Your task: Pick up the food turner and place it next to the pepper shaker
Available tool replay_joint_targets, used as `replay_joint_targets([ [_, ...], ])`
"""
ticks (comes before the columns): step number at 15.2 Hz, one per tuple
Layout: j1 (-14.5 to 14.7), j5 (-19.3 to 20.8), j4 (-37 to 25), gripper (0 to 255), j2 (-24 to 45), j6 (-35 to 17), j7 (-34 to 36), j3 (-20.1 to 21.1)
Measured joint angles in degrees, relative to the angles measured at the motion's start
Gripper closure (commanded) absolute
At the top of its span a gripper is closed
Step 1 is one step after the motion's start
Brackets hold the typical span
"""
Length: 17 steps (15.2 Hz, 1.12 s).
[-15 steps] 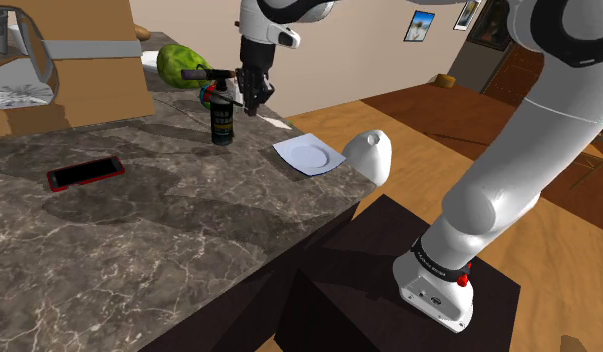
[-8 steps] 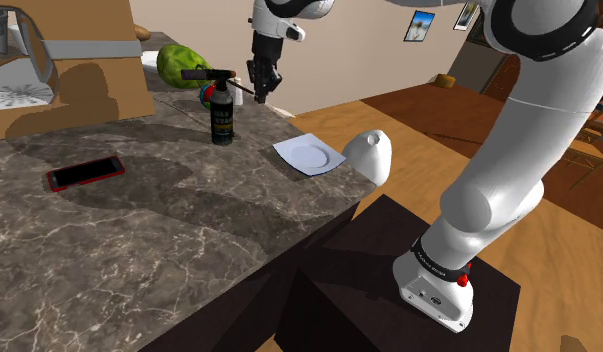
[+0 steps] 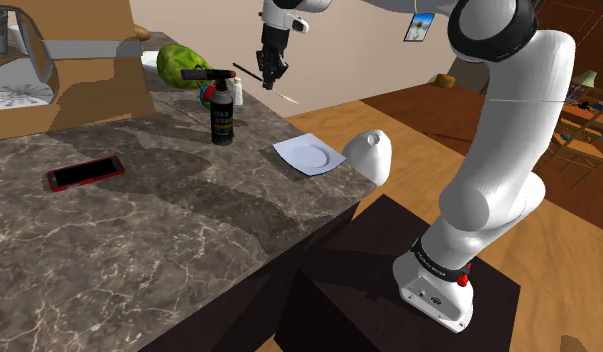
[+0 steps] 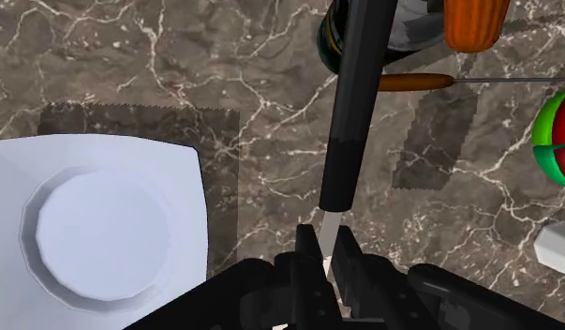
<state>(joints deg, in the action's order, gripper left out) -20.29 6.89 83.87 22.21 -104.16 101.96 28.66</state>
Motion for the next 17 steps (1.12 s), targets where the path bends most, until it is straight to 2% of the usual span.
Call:
replay_joint_targets([
  [4, -0.16, 2.08, -9.81, 255, 6.61, 3.63, -3.02, -1.71],
  [7, 0.93, 4.00, -21.95, 255, 13.85, 8.60, -5.53, -3.18],
  [8, 1.01, 4.34, -23.87, 255, 15.31, 9.15, -6.08, -3.52],
  [10, 0.86, 4.54, -23.80, 255, 16.14, 8.31, -6.40, -3.73],
  [17, -0.33, 4.47, -17.25, 255, 15.49, 2.58, -6.32, -3.74],
])
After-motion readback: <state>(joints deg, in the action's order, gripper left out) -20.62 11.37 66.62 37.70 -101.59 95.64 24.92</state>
